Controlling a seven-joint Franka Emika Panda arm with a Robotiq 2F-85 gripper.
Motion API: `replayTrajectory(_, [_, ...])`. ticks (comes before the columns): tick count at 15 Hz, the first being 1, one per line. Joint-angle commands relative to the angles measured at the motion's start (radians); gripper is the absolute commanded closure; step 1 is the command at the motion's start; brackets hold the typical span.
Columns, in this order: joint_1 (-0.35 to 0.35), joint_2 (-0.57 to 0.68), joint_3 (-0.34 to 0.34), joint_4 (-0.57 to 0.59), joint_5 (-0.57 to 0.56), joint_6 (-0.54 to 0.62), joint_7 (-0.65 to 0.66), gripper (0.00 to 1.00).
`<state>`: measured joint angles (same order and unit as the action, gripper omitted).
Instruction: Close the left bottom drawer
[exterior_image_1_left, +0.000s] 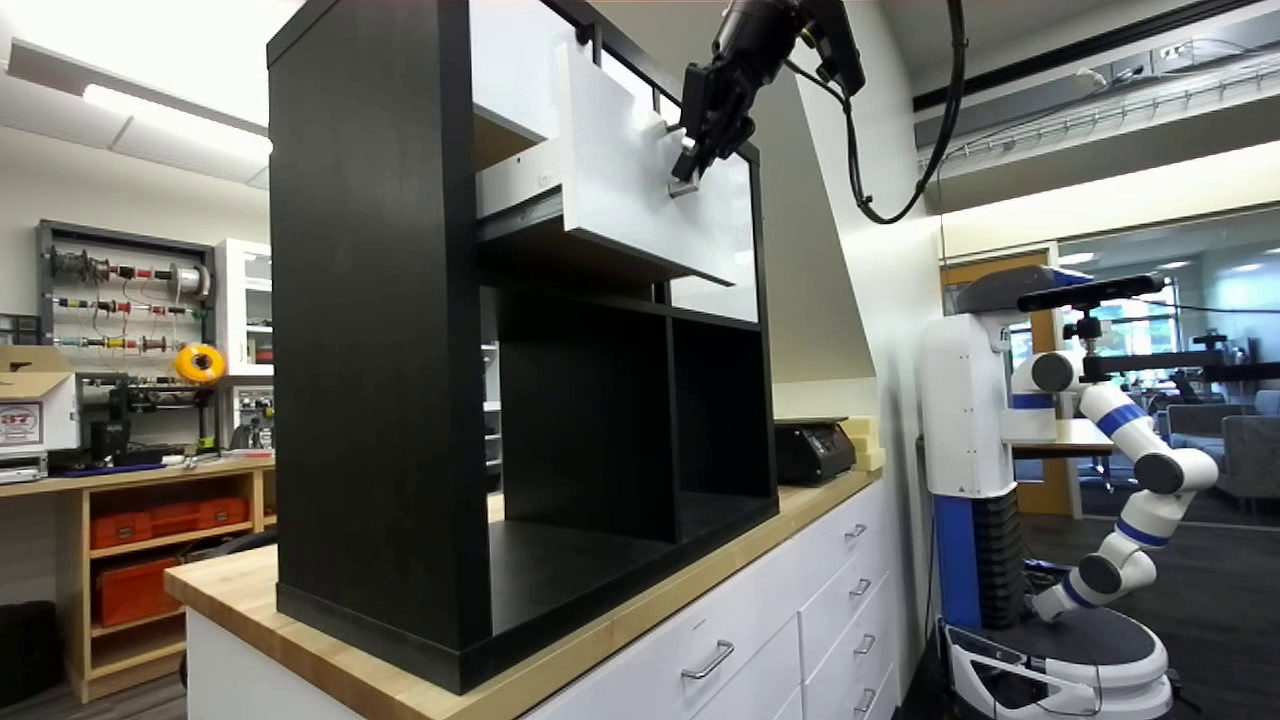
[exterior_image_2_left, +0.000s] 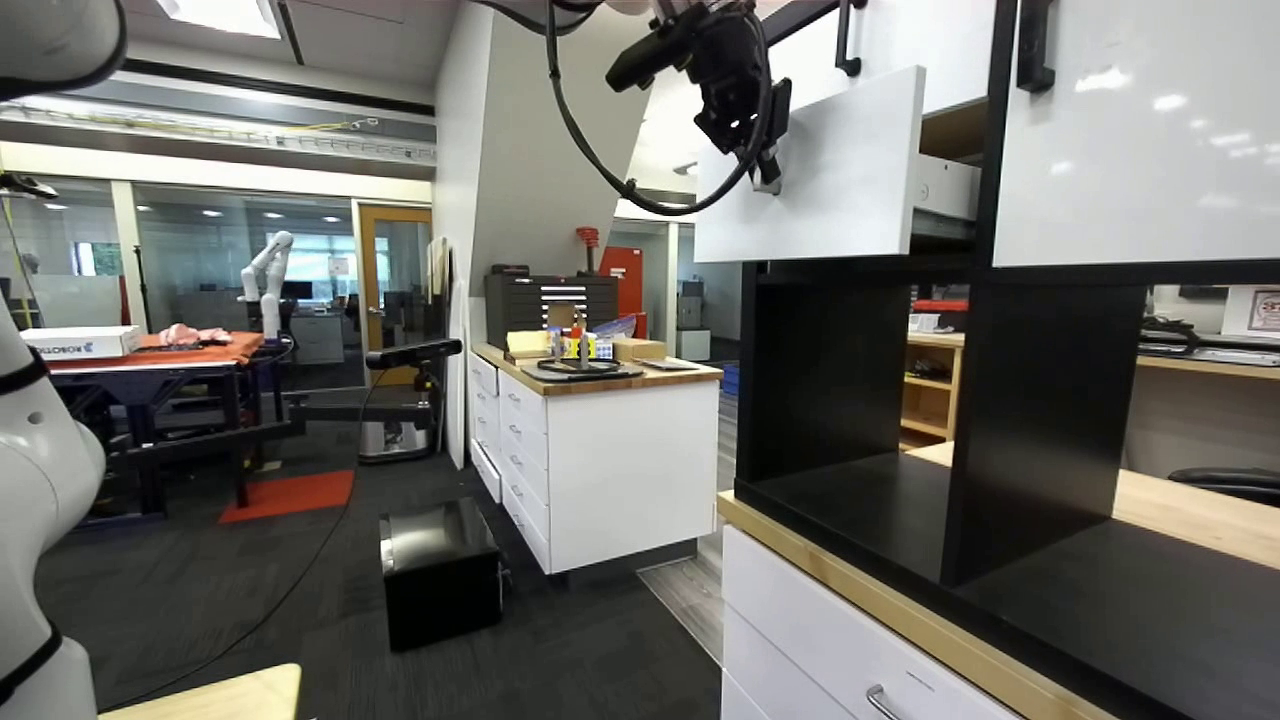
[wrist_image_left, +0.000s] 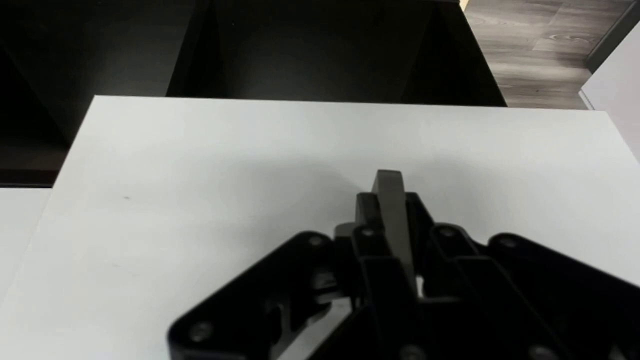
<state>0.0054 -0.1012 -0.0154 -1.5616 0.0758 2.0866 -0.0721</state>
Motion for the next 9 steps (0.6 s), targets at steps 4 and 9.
replayTrajectory(4, [-0.059, 0.217, -0.058, 0.346, 0.054, -0.181, -0.113, 0.96])
replayTrajectory(9, [0.057, 0.205, 0.025, 0.229, -0.141, -0.076, 0.118, 0.96])
